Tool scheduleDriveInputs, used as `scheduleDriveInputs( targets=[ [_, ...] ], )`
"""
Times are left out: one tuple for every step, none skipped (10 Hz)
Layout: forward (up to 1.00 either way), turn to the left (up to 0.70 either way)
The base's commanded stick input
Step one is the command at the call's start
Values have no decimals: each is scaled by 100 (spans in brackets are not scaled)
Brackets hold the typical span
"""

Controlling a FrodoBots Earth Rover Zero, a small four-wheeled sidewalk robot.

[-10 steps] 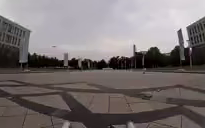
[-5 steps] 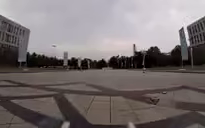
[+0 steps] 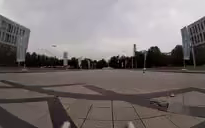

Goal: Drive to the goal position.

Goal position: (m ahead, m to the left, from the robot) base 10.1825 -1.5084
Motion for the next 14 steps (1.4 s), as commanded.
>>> scheduleDriveInputs(
  targets=[
    [60,0],
    [60,0],
    [60,0],
    [60,0],
    [60,0],
    [60,0],
    [60,0],
    [60,0],
    [60,0],
    [60,0],
    [60,0],
    [60,0],
    [60,0],
    [60,0]
  ],
)
